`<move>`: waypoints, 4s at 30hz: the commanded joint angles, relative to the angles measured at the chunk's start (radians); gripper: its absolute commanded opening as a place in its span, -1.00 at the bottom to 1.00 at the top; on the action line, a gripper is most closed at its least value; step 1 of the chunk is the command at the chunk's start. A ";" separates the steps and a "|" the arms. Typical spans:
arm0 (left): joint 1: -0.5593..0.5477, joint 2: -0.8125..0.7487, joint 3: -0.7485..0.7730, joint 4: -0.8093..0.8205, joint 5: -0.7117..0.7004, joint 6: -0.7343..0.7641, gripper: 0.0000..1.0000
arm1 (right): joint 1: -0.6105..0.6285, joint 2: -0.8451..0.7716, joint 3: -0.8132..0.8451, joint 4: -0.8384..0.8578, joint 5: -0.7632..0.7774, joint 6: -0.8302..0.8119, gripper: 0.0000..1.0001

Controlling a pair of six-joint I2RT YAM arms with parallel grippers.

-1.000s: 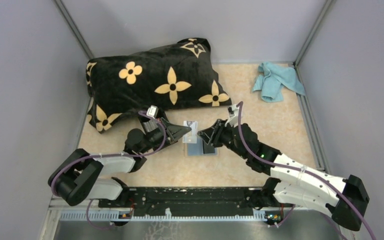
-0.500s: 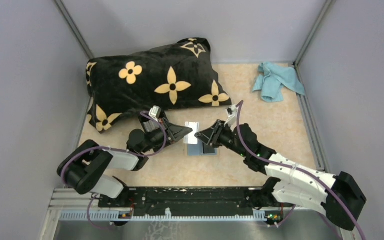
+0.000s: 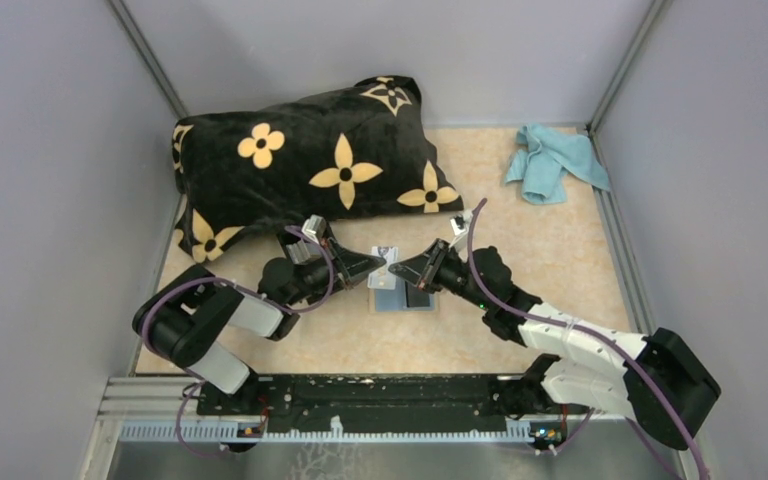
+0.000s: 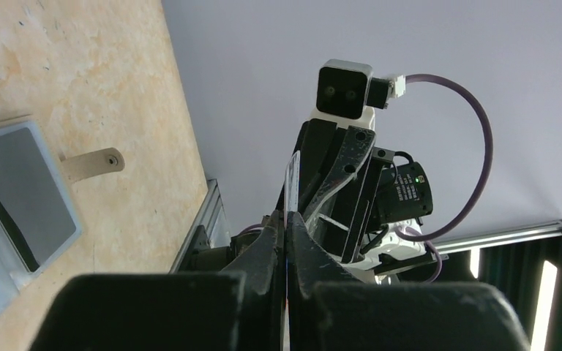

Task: Put the credit cards into the card holder
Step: Pick up the credit card from the storage box, then insert the credit card into the card holder.

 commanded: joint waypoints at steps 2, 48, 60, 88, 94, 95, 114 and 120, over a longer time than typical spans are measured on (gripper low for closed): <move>-0.005 -0.063 0.008 0.088 0.045 0.044 -1.00 | 0.004 0.009 0.034 0.153 -0.072 0.029 -1.00; -0.070 -0.364 0.144 -1.215 -0.409 0.591 -0.43 | -0.089 0.172 0.196 -0.445 0.087 -0.260 -1.00; -0.104 -0.275 0.169 -1.204 -0.423 0.605 -0.45 | -0.122 0.249 0.181 -0.378 0.039 -0.262 -1.00; -0.156 -0.216 0.189 -1.210 -0.463 0.613 -0.47 | -0.142 0.337 0.129 -0.288 0.014 -0.239 -1.00; -0.170 -0.205 0.201 -1.222 -0.482 0.619 -0.47 | -0.144 0.348 0.117 -0.269 0.008 -0.224 -1.00; -0.173 -0.204 0.204 -1.226 -0.486 0.622 -0.47 | -0.144 0.349 0.117 -0.267 0.005 -0.220 -1.00; -0.220 -0.166 0.238 -1.295 -0.560 0.648 -0.48 | -0.146 0.386 0.065 -0.199 -0.022 -0.151 -1.00; -0.226 -0.153 0.246 -1.305 -0.565 0.654 -0.48 | -0.148 0.400 0.052 -0.177 -0.022 -0.145 -1.00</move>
